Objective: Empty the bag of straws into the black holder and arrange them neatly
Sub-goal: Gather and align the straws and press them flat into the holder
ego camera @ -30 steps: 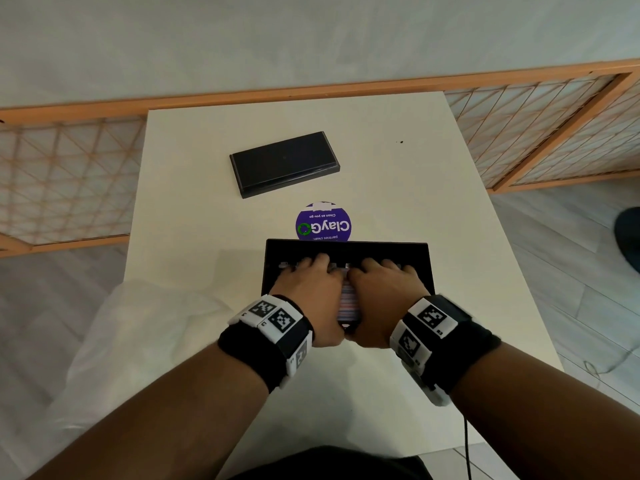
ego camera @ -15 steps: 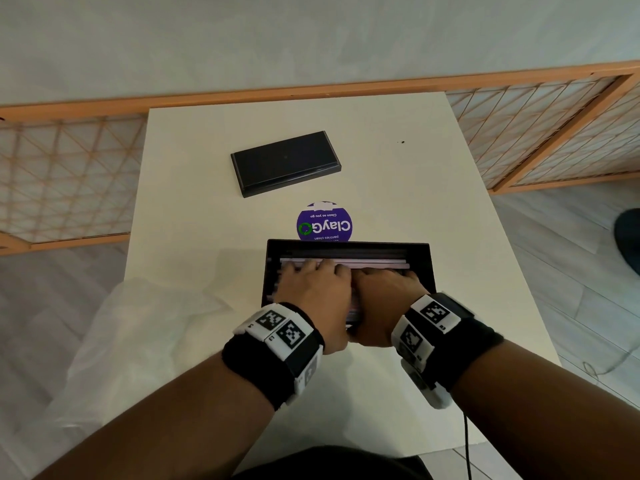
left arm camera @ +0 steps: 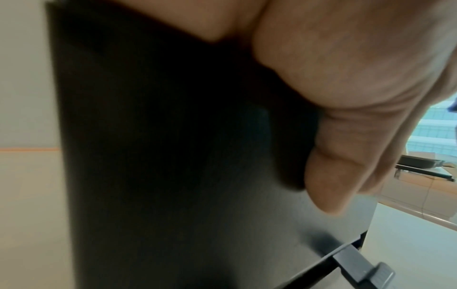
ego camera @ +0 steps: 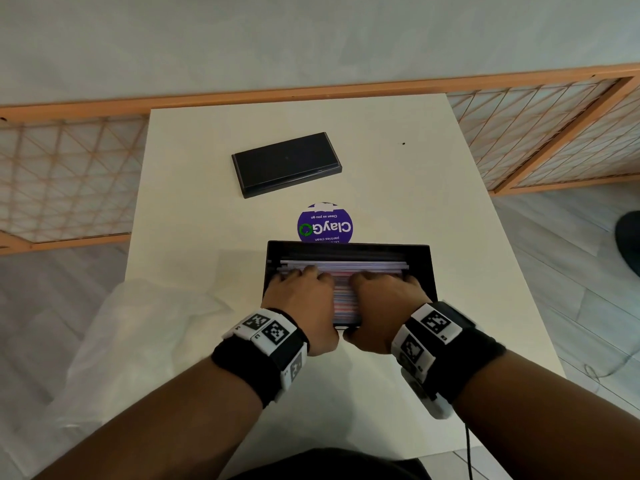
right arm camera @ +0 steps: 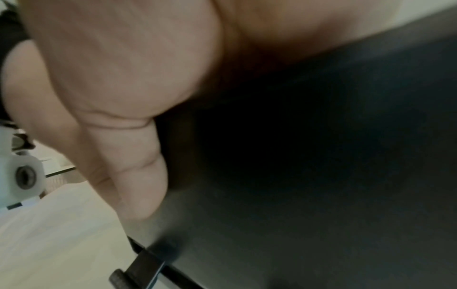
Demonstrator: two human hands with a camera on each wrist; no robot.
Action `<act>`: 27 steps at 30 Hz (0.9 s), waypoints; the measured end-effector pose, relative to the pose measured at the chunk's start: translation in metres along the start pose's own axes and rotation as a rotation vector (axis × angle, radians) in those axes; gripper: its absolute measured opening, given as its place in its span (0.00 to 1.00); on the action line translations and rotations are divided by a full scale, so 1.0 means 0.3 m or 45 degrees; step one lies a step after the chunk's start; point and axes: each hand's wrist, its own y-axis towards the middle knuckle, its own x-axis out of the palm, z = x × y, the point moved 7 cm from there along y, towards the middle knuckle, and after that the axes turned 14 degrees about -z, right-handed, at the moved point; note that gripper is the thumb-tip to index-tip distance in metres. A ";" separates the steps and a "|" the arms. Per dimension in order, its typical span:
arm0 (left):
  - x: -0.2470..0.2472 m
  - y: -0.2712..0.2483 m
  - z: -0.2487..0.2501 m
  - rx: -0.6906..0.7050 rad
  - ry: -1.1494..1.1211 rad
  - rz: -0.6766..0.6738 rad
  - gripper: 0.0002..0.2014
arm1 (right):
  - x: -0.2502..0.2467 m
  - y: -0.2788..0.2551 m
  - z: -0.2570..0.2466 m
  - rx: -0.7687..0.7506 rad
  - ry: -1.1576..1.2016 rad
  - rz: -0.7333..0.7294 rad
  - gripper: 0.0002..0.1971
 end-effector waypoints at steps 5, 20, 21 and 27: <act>0.000 -0.006 0.002 0.012 0.015 0.052 0.32 | 0.008 0.006 0.008 0.040 -0.006 -0.018 0.38; 0.004 -0.008 0.000 0.011 -0.003 0.075 0.34 | -0.001 -0.008 -0.001 0.027 0.016 -0.040 0.38; 0.004 -0.008 0.000 0.009 -0.004 0.074 0.34 | -0.001 -0.008 0.000 0.024 0.022 -0.034 0.38; 0.000 -0.012 -0.001 0.004 -0.010 0.085 0.30 | -0.010 -0.006 -0.001 0.023 -0.029 -0.036 0.37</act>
